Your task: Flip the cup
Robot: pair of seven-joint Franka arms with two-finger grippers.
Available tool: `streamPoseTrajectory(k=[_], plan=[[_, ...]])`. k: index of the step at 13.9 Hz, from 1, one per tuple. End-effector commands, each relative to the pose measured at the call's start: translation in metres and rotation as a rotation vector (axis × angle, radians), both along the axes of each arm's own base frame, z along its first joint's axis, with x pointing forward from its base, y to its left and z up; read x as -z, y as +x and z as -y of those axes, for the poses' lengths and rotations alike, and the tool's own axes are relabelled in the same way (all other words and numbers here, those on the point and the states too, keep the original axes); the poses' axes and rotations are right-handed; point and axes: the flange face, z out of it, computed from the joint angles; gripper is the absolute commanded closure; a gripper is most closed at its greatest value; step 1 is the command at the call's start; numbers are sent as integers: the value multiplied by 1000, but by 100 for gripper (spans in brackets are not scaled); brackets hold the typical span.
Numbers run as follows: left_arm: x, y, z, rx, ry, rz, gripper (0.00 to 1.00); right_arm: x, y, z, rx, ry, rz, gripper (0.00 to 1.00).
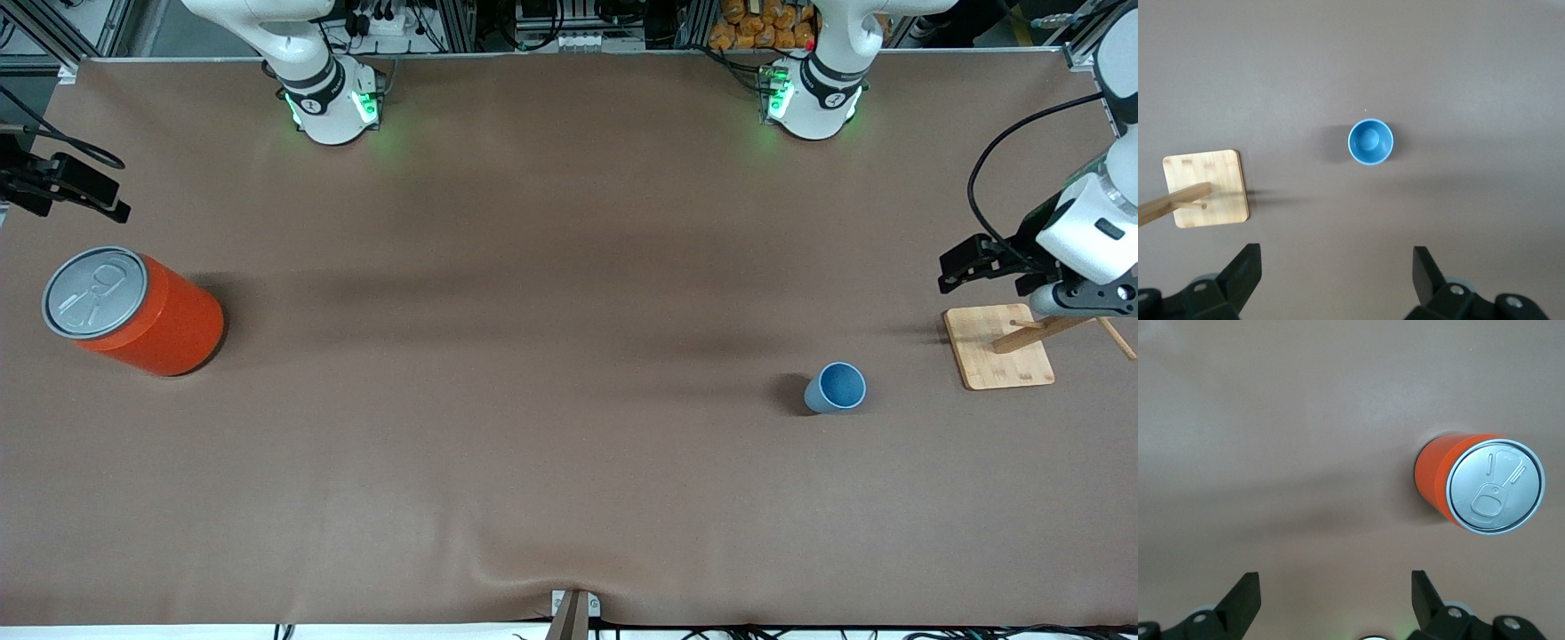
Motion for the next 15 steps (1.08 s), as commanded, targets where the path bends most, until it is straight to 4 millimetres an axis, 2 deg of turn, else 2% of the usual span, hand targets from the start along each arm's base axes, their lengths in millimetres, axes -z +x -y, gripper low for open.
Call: streamPoseTrajectory(k=[1,3,7,10,15], plan=[[-32,-5,-9,31,19,-44,0,-4,1,-2,-43,-2,-1,0],[-37,-16,-4,56,20,-81,0,-3,1,-3,-137,2,0,0],[-62,-40,-2,76,44,-87,0,-3,1,0,-135,2,-2,0],[-65,-43,-1,158,88,-93,0,-3,1,0,-135,2,-2,0],[-62,-41,-1,100,82,-95,0,-3,1,-1,-137,2,-2,0]])
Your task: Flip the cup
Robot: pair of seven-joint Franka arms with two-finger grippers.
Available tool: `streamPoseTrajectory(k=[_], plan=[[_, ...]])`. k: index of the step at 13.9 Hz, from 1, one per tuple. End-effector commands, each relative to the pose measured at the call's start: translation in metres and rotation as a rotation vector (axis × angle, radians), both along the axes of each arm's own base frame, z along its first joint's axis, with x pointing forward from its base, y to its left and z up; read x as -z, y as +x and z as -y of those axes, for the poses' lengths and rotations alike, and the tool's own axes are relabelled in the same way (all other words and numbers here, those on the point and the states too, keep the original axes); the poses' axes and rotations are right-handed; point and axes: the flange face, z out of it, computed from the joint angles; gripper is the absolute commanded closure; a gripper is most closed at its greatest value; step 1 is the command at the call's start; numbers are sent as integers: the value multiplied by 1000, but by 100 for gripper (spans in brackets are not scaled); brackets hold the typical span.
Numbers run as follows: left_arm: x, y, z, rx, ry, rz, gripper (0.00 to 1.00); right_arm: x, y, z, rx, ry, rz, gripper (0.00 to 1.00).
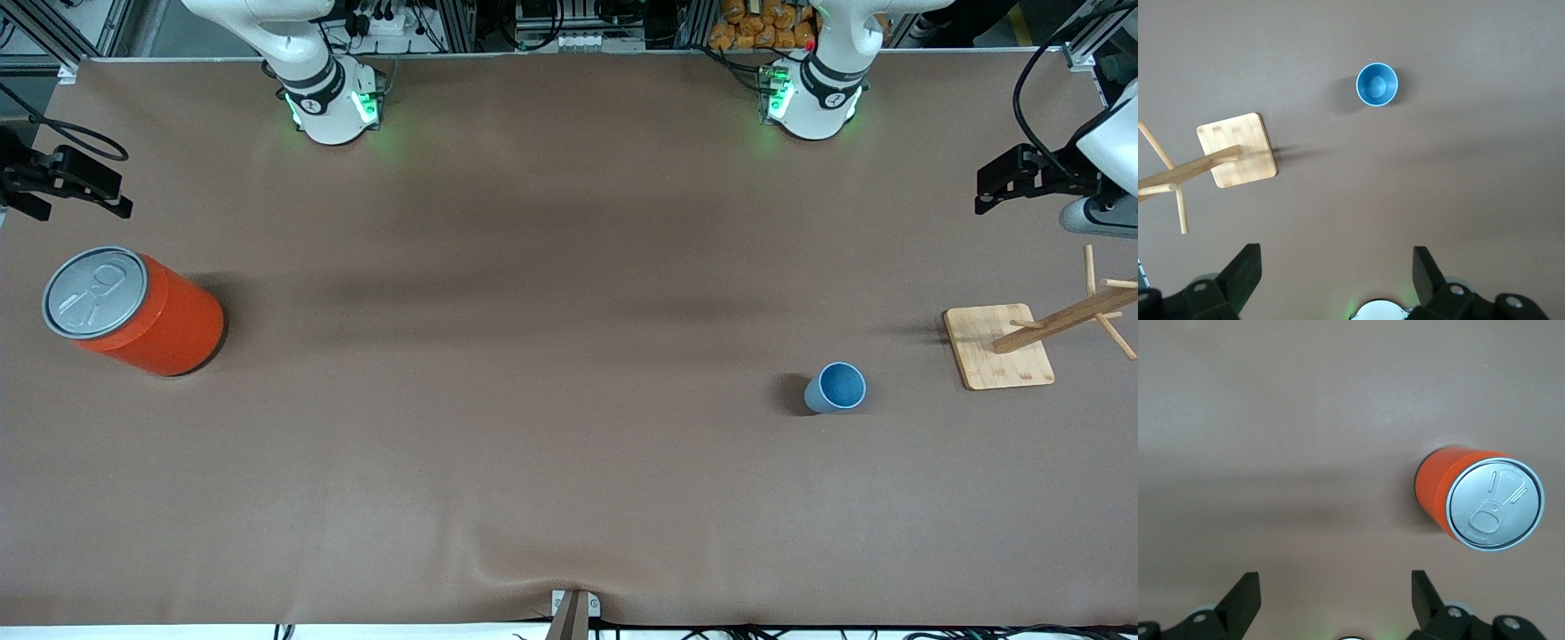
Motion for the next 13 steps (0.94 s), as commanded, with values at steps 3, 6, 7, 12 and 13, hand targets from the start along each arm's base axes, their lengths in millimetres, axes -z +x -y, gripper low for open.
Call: streamPoseTrajectory(k=[3,6,7,12,13], plan=[[-5,-2,-1,-18,16,1,0,-3,1,3,-10,-3,-4,0],[-5,-2,-1,-35,-8,1,0,-3,1,2,-12,-3,-4,0],[-5,-1,-1,-42,-15,2,0,-3,1,2,-12,-3,-4,0],[-7,-1,2,-53,-23,16,0,-3,1,3,-13,-3,-4,0],[-8,-1,3,-51,-26,17,0,-3,1,4,-12,-3,-4,0]])
